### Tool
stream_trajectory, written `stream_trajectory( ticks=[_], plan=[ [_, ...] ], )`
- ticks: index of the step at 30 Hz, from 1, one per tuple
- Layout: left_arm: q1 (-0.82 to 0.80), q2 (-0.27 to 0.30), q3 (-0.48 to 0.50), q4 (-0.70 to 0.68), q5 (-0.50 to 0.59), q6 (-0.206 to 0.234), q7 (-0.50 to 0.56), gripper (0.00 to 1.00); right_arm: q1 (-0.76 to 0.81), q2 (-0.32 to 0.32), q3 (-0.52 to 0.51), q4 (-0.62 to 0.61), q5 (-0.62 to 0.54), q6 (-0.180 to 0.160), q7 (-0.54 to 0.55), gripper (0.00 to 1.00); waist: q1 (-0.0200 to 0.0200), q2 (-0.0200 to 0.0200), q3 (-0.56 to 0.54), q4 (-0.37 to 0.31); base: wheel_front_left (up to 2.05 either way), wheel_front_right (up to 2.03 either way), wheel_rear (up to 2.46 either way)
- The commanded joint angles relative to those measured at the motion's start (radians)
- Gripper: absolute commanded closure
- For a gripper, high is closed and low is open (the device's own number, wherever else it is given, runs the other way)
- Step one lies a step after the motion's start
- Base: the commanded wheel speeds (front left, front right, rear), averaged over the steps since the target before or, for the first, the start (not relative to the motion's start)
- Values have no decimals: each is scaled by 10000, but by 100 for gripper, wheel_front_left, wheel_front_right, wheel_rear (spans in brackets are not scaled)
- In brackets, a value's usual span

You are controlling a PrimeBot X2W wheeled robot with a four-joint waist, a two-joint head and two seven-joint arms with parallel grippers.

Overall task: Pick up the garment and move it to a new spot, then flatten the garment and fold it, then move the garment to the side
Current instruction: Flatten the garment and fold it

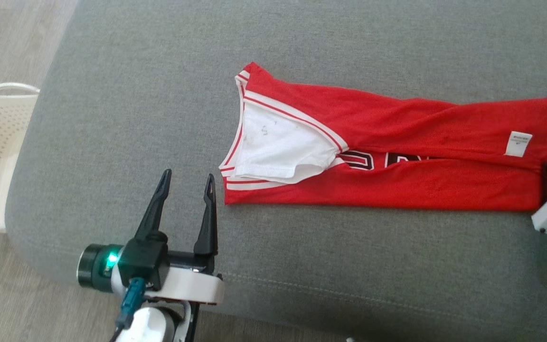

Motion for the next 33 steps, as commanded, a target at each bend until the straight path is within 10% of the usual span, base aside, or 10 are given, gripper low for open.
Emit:
stream_trajectory(
  ticks=[1, 4, 5, 33],
  plan=[
    [-210, -50, 258, -253, 143, -47, -120, 0, -315, -39, 292, 34, -68, 62, 320, 6, 0, 0, 18, 41, 0, 0, 0],
    [-193, -76, 259, -172, 246, -83, -120, 0, -391, 102, 619, 261, 117, 62, 722, 89, 0, 0, 32, 43, 0, 0, 0],
    [-183, -81, 252, -131, 281, -96, -120, 0, -399, 154, 757, 266, 265, 62, 789, 100, 0, 0, 32, 28, 0, 0, 0],
    [-165, -121, 671, 280, 490, -259, -120, 0, -11, -1915, 2485, -4067, 1599, 62, 1721, 100, 0, 0, -142, -1425, 0, 0, 0]
  ],
)
